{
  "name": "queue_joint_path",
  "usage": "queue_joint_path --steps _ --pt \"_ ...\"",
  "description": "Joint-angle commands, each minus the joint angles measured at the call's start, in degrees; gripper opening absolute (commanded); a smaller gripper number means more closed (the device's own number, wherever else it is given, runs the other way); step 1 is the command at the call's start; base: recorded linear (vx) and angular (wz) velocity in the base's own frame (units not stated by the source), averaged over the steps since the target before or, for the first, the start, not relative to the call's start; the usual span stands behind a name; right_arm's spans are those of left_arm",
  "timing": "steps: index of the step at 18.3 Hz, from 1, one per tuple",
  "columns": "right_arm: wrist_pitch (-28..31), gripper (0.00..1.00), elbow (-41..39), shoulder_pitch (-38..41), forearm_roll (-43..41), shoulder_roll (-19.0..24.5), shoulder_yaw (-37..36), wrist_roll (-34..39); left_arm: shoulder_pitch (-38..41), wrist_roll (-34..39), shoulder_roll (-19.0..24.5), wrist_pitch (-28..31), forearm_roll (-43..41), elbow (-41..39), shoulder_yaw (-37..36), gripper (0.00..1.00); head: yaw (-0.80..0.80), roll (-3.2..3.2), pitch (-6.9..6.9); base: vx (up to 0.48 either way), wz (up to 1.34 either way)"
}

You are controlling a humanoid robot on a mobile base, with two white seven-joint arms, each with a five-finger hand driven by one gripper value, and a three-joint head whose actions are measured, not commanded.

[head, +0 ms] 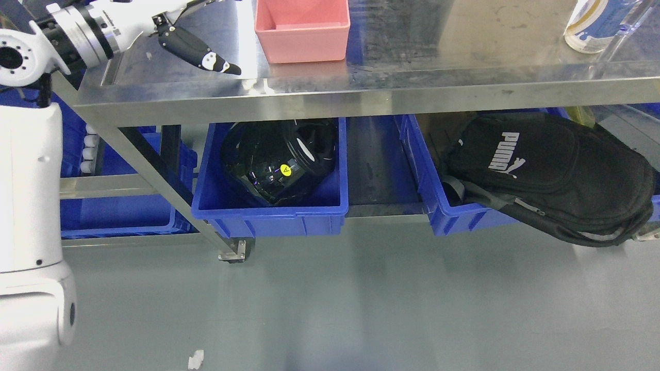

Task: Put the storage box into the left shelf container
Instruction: 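Raise the left hand up toward the pink box on the shelf top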

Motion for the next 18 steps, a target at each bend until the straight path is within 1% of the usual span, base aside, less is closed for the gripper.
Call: queue_joint_path --steps 1,2,5,11,12,13,16,18 --pt "-0.05 1.0 -1.0 -0.18 -1.23 -1.0 0.01 0.06 -8.7 -0.24 -8.82 0.48 -7.99 15.86 -8.87 0.97 0.0 0.0 0.0 0.0 0.0" --pt "-0.14 1.0 -1.0 -0.26 -1.23 -1.0 0.01 0.06 -9.4 -0.24 -10.58 0.48 -8.78 17.08 -9.39 0.96 0.0 0.0 0.0 0.0 0.0" --pt "-0.14 1.0 -1.0 -0.26 -1.23 -1.0 0.01 -0.03 -11.34 -0.06 -13.75 0.48 -10.37 23.14 -9.75 0.96 0.0 0.0 0.0 0.0 0.0" --pt "-0.05 1.0 -1.0 -0.18 -1.23 -1.0 0.01 -0.03 -11.43 0.11 -18.15 0.48 -12.13 27.72 -9.83 0.93 0.0 0.0 0.0 0.0 0.0" --pt "-0.05 1.0 -1.0 -0.18 -1.23 -1.0 0.01 -0.03 -11.6 0.2 -18.3 0.48 -12.48 30.16 -9.66 0.89 0.0 0.0 0.0 0.0 0.0" --pt "-0.14 1.0 -1.0 -0.26 -1.23 -1.0 0.01 -0.03 -12.47 0.11 -18.3 0.48 -13.09 31.84 -9.66 0.88 0.0 0.0 0.0 0.013 0.01" --pt "-0.05 1.0 -1.0 -0.26 -1.23 -1.0 0.01 -0.03 -13.01 0.03 -18.3 0.48 -13.71 34.22 -9.48 0.79 0.0 0.0 0.0 0.004 0.0" --pt "-0.05 1.0 -1.0 -0.26 -1.23 -1.0 0.01 0.06 -13.01 -0.32 -18.3 0.48 -14.33 34.58 -8.96 0.75 0.0 0.0 0.0 0.0 0.0"
